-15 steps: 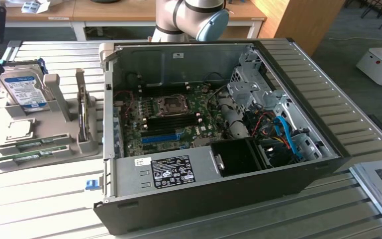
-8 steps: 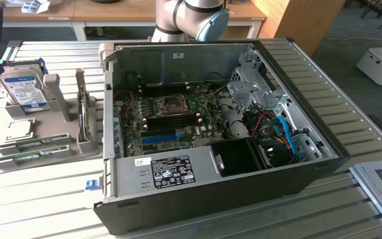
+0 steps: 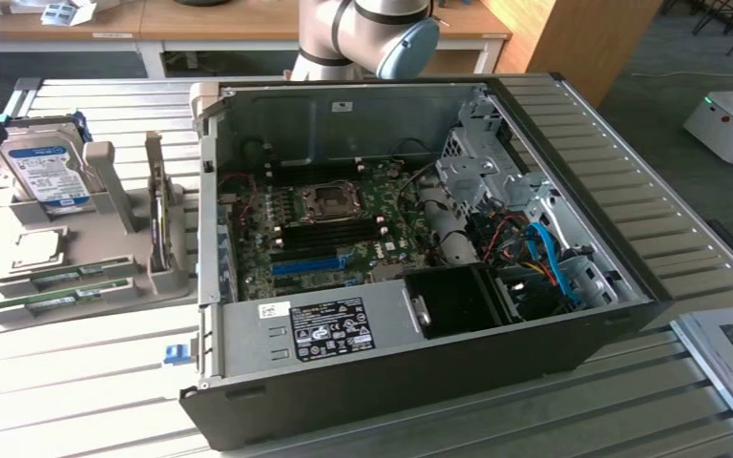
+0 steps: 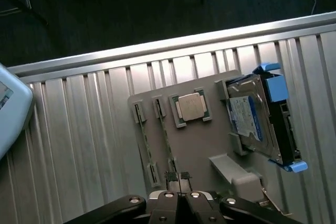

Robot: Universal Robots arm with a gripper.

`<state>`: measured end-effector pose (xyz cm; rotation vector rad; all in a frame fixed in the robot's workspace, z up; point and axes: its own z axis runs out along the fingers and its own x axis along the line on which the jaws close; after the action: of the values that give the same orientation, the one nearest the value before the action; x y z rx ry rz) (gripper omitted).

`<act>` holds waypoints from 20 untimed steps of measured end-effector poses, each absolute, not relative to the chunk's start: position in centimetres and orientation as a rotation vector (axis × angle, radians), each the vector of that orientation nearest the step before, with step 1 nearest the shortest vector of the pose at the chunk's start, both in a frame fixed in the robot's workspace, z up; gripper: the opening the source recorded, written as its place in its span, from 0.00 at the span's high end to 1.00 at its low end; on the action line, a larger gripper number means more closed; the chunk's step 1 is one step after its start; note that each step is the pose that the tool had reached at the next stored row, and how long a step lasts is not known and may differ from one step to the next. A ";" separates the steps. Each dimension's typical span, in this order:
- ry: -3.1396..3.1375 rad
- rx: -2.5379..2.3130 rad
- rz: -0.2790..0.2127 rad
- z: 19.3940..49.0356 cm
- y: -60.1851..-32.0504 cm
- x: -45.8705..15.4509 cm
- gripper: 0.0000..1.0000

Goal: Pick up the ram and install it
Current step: 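Pick up the ram and move it above insertion slot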

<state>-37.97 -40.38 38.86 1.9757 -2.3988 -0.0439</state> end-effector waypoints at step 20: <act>-2.116 2.270 -0.037 38.8 -40.4 -38.0 0.90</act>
<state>-37.97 -40.38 38.84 2.2703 -2.1162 -0.0374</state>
